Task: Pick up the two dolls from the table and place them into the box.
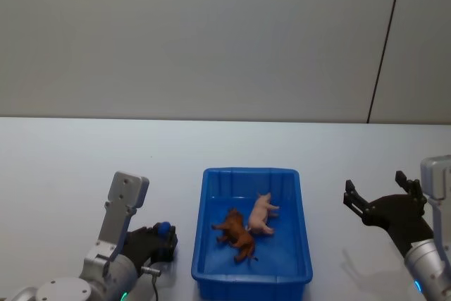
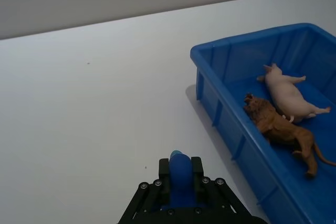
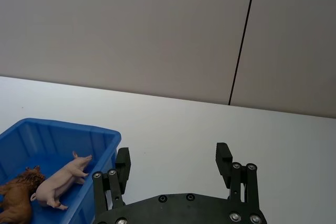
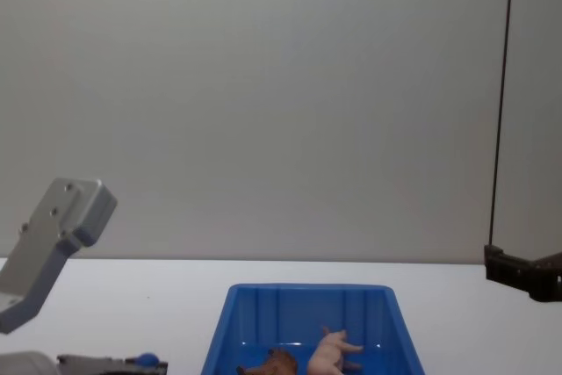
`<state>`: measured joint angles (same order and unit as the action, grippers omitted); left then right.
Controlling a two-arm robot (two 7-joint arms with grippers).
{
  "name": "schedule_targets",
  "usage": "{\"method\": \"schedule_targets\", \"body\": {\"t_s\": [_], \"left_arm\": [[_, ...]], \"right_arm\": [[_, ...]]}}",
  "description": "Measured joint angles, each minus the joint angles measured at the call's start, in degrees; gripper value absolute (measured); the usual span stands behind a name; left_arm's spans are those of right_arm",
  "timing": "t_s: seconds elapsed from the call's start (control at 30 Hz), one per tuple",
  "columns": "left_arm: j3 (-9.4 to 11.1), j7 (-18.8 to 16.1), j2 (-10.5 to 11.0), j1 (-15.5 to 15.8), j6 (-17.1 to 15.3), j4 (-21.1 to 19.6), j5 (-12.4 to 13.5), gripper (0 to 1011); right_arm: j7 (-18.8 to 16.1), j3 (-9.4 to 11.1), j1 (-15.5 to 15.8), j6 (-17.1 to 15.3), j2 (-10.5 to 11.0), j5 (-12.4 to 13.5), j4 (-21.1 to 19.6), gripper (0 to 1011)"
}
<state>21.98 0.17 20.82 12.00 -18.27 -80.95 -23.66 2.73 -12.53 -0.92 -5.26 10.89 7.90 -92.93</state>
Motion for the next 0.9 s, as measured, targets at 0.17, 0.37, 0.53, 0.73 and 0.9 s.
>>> {"method": "schedule_targets", "body": {"t_s": [0.17, 0.37, 0.53, 0.73, 0.9], "left_arm": [[-0.1, 0.2, 0.2, -0.1, 0.9, -1.9, 1.2, 213], [-0.3, 1.6, 0.6, 0.0, 1.8, -3.9, 2.8, 187], [-0.4, 4.3, 0.7, 0.6, 3.0, -5.6, 4.5, 154], [-0.4, 8.2, 0.7, 1.5, 4.6, -6.5, 5.8, 121], [-0.4, 11.5, 0.5, 2.4, 5.9, -6.7, 6.4, 91]], "right_arm": [[0.0, 0.0, 0.0, 0.0, 0.0, 0.0, 0.0, 1001], [0.0, 0.0, 0.0, 0.0, 0.0, 0.0, 0.0, 1001], [0.0, 0.0, 0.0, 0.0, 0.0, 0.0, 0.0, 1001], [0.0, 0.0, 0.0, 0.0, 0.0, 0.0, 0.0, 1001], [0.0, 0.0, 0.0, 0.0, 0.0, 0.0, 0.0, 1001]]}}
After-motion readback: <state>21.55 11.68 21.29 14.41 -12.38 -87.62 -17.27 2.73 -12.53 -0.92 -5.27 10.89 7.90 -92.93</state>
